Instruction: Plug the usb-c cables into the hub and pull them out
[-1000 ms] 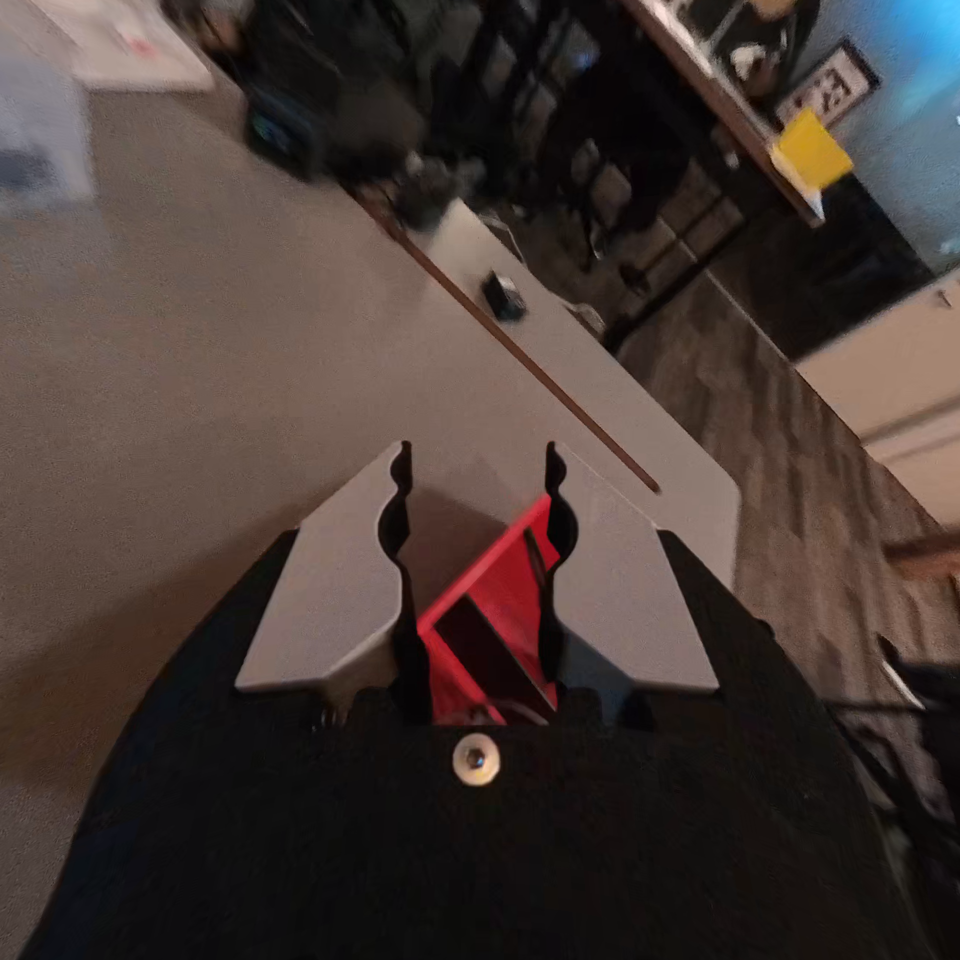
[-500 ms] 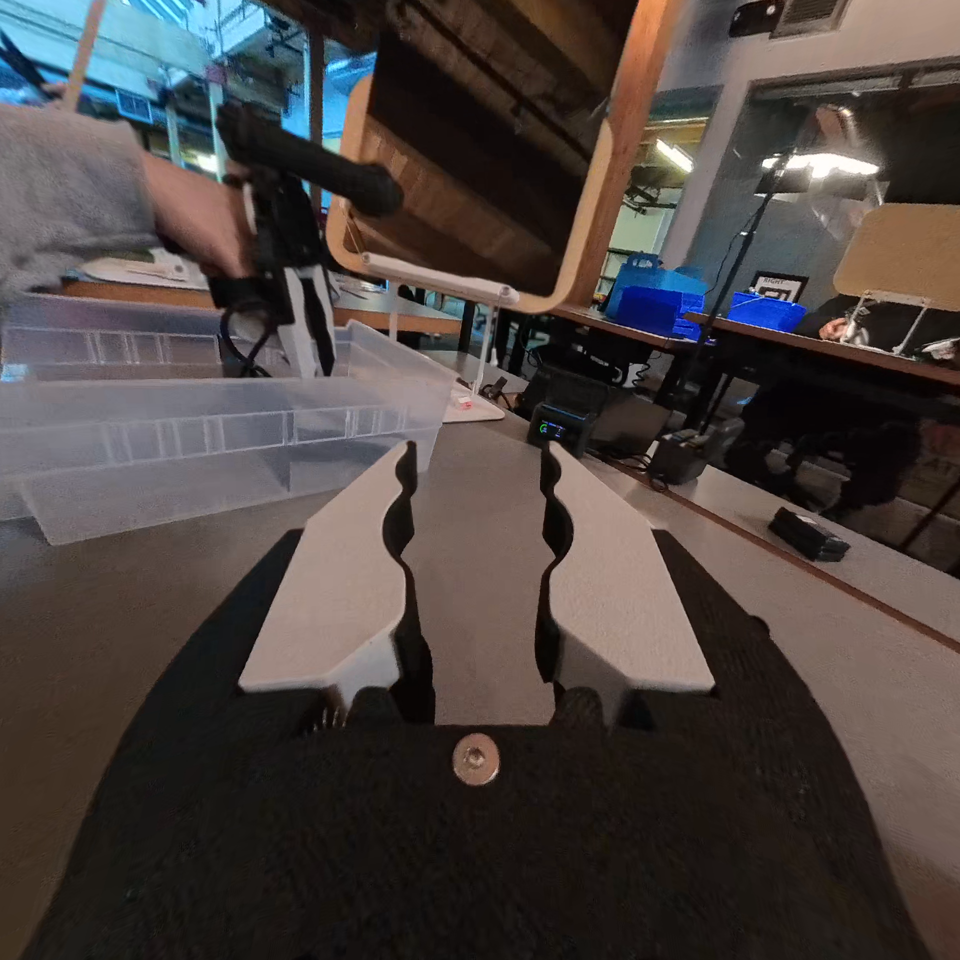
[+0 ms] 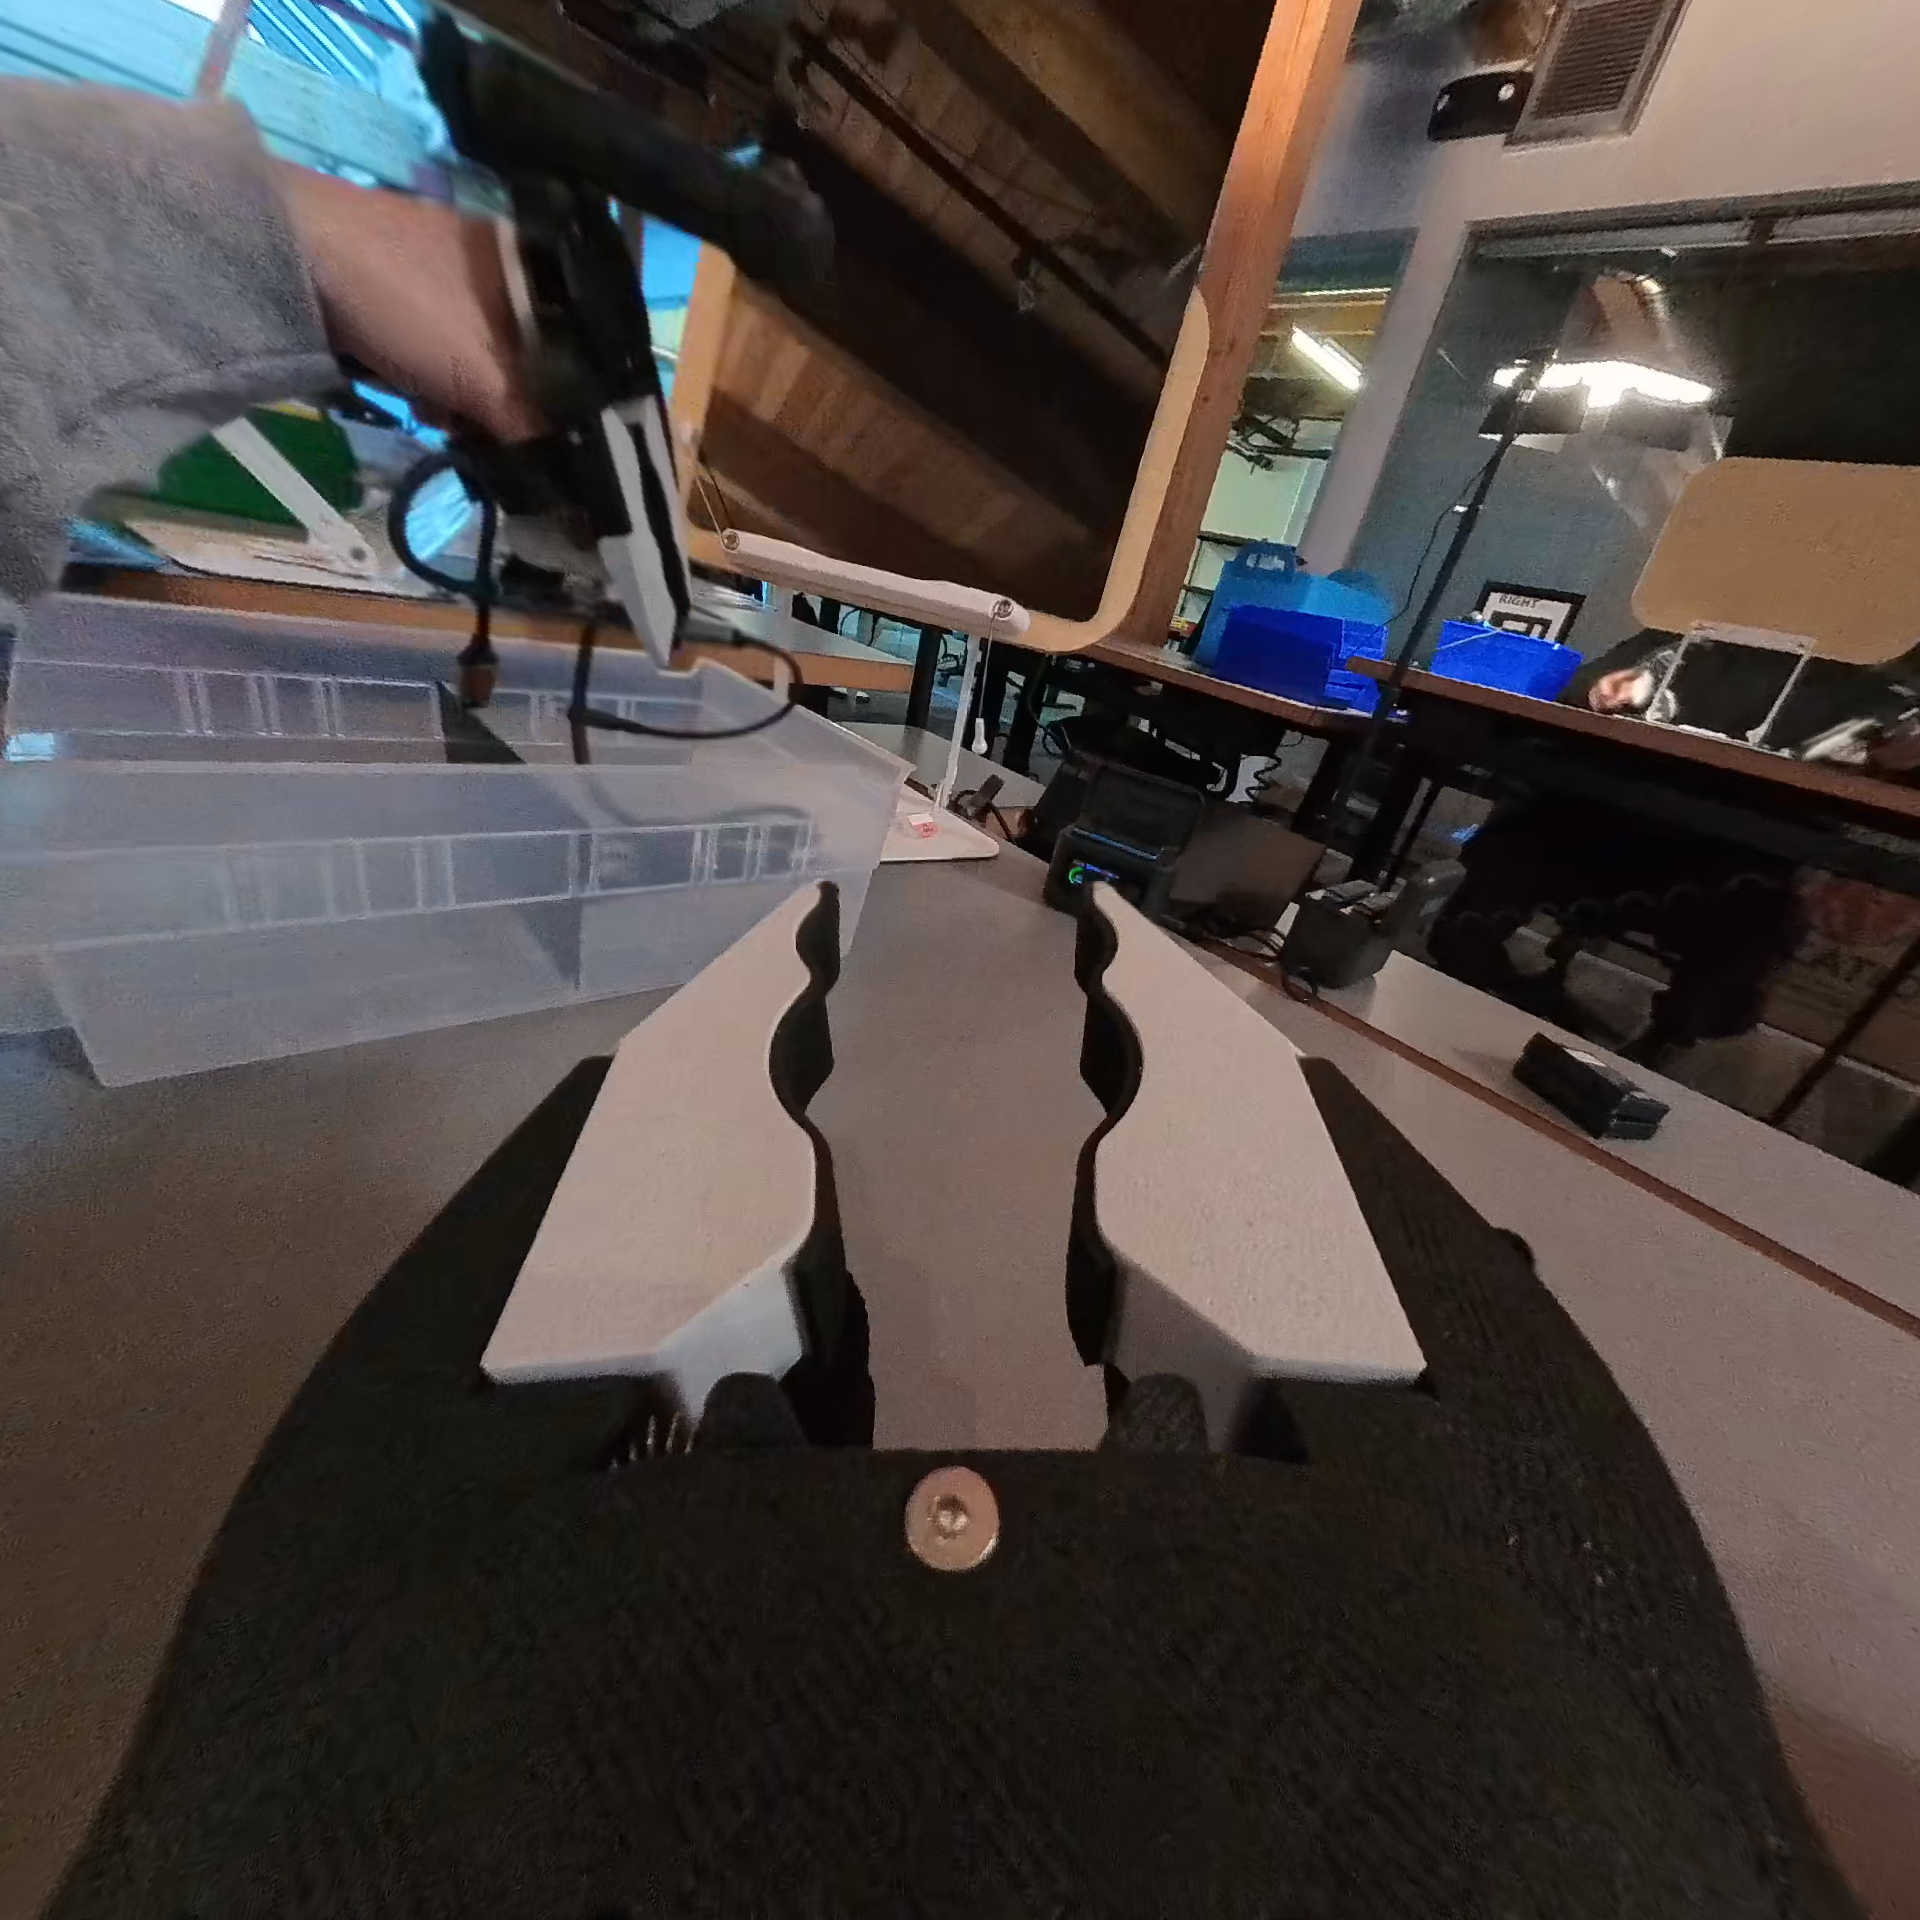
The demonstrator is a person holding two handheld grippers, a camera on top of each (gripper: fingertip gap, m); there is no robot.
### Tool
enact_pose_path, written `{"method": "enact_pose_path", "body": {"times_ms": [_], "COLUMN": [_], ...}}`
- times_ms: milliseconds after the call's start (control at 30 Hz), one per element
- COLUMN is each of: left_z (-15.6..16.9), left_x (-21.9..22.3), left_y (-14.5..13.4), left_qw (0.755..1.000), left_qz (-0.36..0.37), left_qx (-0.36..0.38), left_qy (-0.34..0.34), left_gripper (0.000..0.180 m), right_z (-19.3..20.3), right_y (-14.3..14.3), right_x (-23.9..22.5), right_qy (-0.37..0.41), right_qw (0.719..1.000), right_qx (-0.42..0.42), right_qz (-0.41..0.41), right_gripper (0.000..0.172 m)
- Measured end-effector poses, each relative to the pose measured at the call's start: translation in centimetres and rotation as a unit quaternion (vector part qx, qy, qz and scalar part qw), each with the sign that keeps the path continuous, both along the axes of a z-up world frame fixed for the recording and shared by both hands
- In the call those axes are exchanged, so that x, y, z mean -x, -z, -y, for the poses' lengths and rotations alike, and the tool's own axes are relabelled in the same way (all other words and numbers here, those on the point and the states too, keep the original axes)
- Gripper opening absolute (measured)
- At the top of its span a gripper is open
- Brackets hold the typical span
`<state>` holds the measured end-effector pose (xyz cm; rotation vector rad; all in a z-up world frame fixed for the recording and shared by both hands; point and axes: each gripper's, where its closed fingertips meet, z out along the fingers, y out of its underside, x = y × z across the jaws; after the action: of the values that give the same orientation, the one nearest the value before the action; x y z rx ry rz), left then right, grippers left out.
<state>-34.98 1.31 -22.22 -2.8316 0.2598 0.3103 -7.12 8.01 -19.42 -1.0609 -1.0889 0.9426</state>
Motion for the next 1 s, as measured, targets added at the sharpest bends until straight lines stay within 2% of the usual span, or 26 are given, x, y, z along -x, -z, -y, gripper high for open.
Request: {"method": "enact_pose_path", "body": {"times_ms": [67, 133, 200, 267, 367, 467, 533, 600, 733, 767, 800, 867, 933, 1000], "left_z": [-0.8, -1.7, -2.5, -3.2, -4.0, -4.9, -5.5, -5.9, -6.2, -6.3, -6.3, -6.3, -6.0, -5.2], "left_x": [-1.4, -3.7, -6.9, -11.2, -18.2, -23.9, -26.3, -27.9, -30.0, -30.3, -30.5, -30.5, -30.9, -31.4], "left_y": [-4.5, -9.3, -13.9, -17.5, -19.8, -20.3, -20.0, -19.3, -18.1, -17.7, -17.4, -16.7, -15.3, -13.9], "left_qw": [0.995, 0.977, 0.94, 0.892, 0.829, 0.784, 0.765, 0.749, 0.723, 0.721, 0.718, 0.72, 0.74, 0.765], "left_qz": [-0.042, -0.095, -0.162, -0.208, -0.236, -0.245, -0.26, -0.278, -0.318, -0.325, -0.334, -0.342, -0.297, -0.217], "left_qx": [-0.088, -0.186, -0.285, -0.374, -0.456, -0.499, -0.511, -0.517, -0.52, -0.517, -0.514, -0.506, -0.491, -0.477], "left_qy": [0.018, 0.047, 0.095, 0.145, 0.22, 0.275, 0.294, 0.307, 0.325, 0.328, 0.33, 0.33, 0.352, 0.375], "left_gripper": [0.02, 0.02, 0.02, 0.021, 0.02, 0.021, 0.021, 0.021, 0.021, 0.02, 0.02, 0.021, 0.021, 0.028], "right_z": [0.1, 0.0, -0.1, 0.9, 2.8, 4.0, 4.3, 4.1, 3.7, 3.8, 3.8, 3.7, 3.8, 3.7], "right_y": [-0.3, -0.9, -1.9, -4.3, -10.2, -15.2, -17.2, -17.8, -16.7, -16.6, -16.6, -15.8, -14.7, -13.3], "right_x": [-0.1, -0.2, -0.2, -0.4, -1.4, -2.6, -3.4, -3.8, -3.3, -3.3, -3.5, -3.5, -3.6, -3.6], "right_qy": [-0.001, 0.001, -0.005, -0.042, -0.086, -0.104, -0.099, -0.086, -0.079, -0.081, -0.081, -0.069, -0.069, -0.07], "right_qw": [1.0, 1.0, 0.999, 0.995, 0.983, 0.979, 0.979, 0.982, 0.986, 0.985, 0.986, 0.991, 0.996, 0.997], "right_qx": [0.0, 0.001, 0.032, 0.084, 0.122, 0.121, 0.116, 0.113, 0.127, 0.128, 0.122, 0.099, 0.06, 0.015], "right_qz": [-0.005, -0.012, -0.022, -0.043, -0.103, -0.129, -0.135, -0.127, -0.078, -0.078, -0.08, -0.054, -0.017, 0.034], "right_gripper": [0.044, 0.043, 0.04, 0.04, 0.039, 0.039, 0.036, 0.032, 0.03, 0.027, 0.014, 0.009, 0.008, 0.007]}}
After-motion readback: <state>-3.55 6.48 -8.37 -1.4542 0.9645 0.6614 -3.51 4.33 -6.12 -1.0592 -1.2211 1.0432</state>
